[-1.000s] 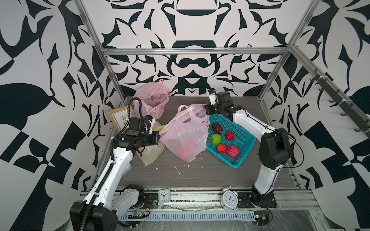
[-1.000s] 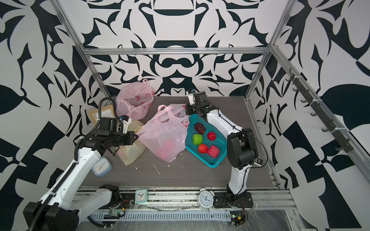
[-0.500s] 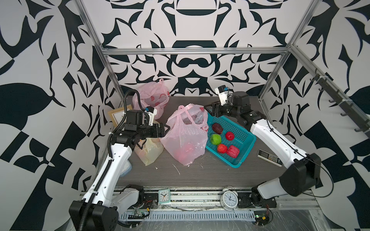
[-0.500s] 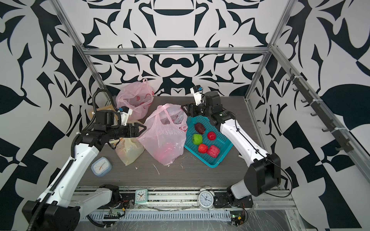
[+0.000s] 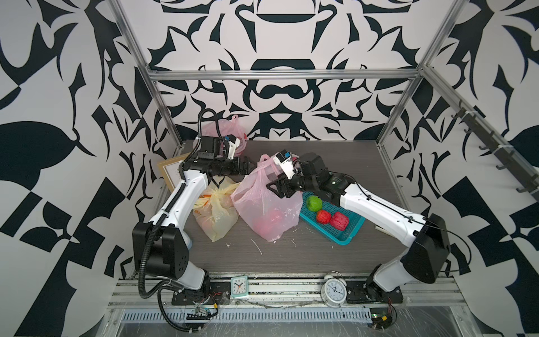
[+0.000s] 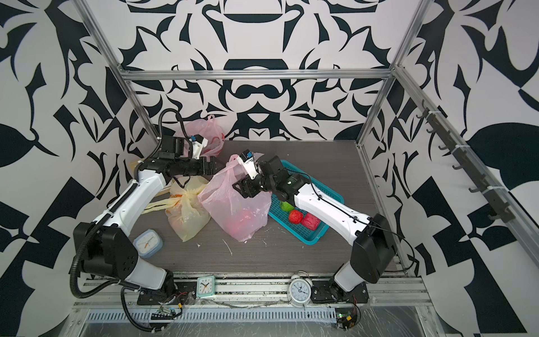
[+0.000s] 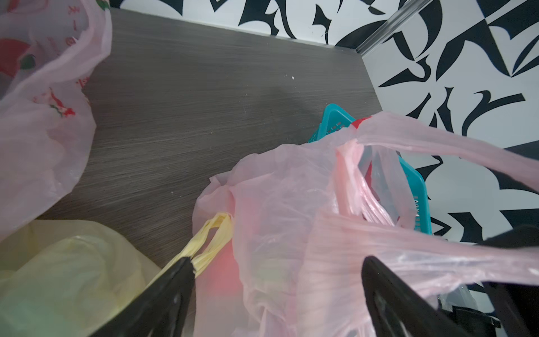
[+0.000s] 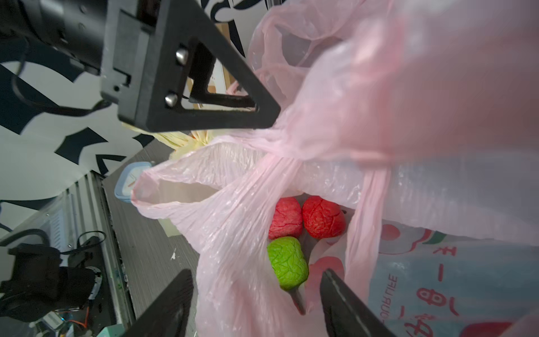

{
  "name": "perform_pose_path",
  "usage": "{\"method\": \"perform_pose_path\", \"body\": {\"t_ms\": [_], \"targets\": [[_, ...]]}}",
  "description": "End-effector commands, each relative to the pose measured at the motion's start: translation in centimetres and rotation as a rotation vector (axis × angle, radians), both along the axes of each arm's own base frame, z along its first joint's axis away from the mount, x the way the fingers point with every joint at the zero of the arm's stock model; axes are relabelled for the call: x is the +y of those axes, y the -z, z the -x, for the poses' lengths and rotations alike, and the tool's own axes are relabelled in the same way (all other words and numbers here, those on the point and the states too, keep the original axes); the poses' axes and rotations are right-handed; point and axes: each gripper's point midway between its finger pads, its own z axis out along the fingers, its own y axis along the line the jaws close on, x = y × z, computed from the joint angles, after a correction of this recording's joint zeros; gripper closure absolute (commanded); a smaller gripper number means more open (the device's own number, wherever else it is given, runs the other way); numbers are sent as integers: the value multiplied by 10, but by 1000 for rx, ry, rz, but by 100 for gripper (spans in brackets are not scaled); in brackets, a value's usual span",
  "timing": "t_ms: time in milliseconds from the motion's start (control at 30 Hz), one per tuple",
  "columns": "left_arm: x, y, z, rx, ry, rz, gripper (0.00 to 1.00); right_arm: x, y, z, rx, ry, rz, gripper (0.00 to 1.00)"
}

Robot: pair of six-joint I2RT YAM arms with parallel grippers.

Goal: Untie the knot of a plastic bag & take out the apple
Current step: Untie the plastic bag at the center of the board.

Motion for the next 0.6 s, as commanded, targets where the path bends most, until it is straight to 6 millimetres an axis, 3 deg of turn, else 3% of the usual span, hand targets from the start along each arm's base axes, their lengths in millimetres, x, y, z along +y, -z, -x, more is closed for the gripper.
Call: {"method": "perform_pose_path", "body": {"t_ms": [0,100,267,400,467,567], "targets": [[-9,-16,4,-23,63,54,9,4,-16,-9,-80,14,12,28],[-16,-13,4,-7,95,92,16,8,-4,-13,-63,13,44,28],[-30,-12,5,40,159,179,51,9,18,-13,-33,17,103,29],[-32,-1,5,78,172,191,60,12,24,-5,-19,-3,112,34],[-35,5,7,103,187,207,61,13,26,-2,-13,-14,116,41],[-40,8,13,126,212,227,63,15,27,2,-6,-24,119,62]]}}
